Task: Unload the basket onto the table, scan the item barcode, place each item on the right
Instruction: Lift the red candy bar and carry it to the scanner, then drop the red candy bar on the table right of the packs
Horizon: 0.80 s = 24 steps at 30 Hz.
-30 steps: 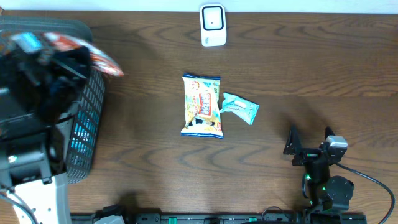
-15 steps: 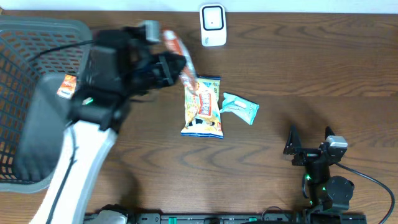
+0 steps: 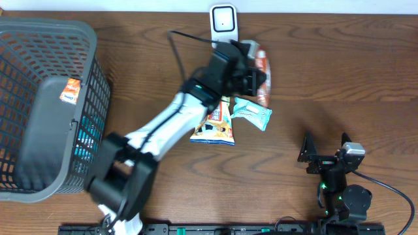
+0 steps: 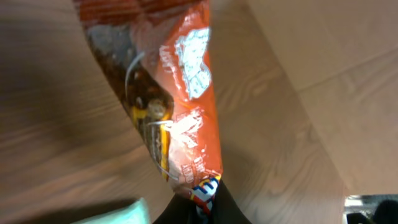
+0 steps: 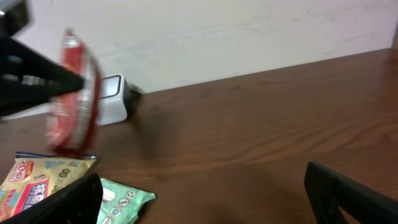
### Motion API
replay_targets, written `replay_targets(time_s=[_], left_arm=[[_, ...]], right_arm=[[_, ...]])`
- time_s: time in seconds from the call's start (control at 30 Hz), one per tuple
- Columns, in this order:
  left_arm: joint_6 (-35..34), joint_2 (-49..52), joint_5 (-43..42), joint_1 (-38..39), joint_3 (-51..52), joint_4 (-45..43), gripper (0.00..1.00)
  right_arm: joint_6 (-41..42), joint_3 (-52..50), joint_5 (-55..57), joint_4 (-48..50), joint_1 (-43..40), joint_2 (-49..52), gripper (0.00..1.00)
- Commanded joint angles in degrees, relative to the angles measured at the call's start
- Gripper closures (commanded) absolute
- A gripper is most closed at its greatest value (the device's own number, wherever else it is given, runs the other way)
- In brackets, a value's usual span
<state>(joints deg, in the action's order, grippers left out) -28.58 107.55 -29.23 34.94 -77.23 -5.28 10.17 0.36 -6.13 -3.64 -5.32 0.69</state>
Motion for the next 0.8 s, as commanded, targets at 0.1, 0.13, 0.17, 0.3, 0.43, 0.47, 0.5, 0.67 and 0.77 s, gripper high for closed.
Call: replay_targets(time_s=[0.1, 0.13, 0.17, 0.3, 0.43, 0.47, 0.5, 0.67, 0.77], left_arm=[[-9.6, 9.1, 0.4, 3.6, -0.2, -10.5, 0.93], [-11.0, 10.2, 0.3, 3.7, -0.2, -11.0, 0.93], [-11.8, 11.2, 0.3, 3.8, -0.2, -11.2, 0.93], [-12.9, 13.7, 0.3, 3.9, -0.2, -11.1, 0.53], [-12.4, 13.4, 0.3, 3.7, -0.3, -11.2, 0.13], [-12.4, 13.1, 0.0, 3.5, -0.3, -11.2, 0.1], [-12.3, 12.9, -0.3, 3.3, -0.3, -11.1, 0.1], [-8.3, 9.6, -4.0, 1.4, -0.3, -9.8, 0.09], [-5.4, 5.7, -3.8, -0.6, -0.3, -4.5, 0.09]], right_arm=[[-0.4, 0.0, 0.2, -0.2, 0.3, -0.3, 0.01], [-0.4, 0.0, 0.2, -0.2, 0.3, -0.3, 0.01], [-0.4, 0.0, 0.2, -0.2, 0.3, -0.3, 0.01], [-0.4, -0.1, 0.2, -0.2, 0.3, -0.3, 0.01], [-0.4, 0.0, 0.2, -0.2, 0.3, -0.3, 0.01], [-0.4, 0.0, 0.2, -0.2, 0.3, -0.3, 0.01], [-0.4, 0.0, 0.2, -0.2, 0.3, -0.3, 0.01], [-0.4, 0.0, 0.2, -0.2, 0.3, -0.3, 0.01], [-0.4, 0.0, 0.2, -0.2, 0.3, -0.3, 0.01]])
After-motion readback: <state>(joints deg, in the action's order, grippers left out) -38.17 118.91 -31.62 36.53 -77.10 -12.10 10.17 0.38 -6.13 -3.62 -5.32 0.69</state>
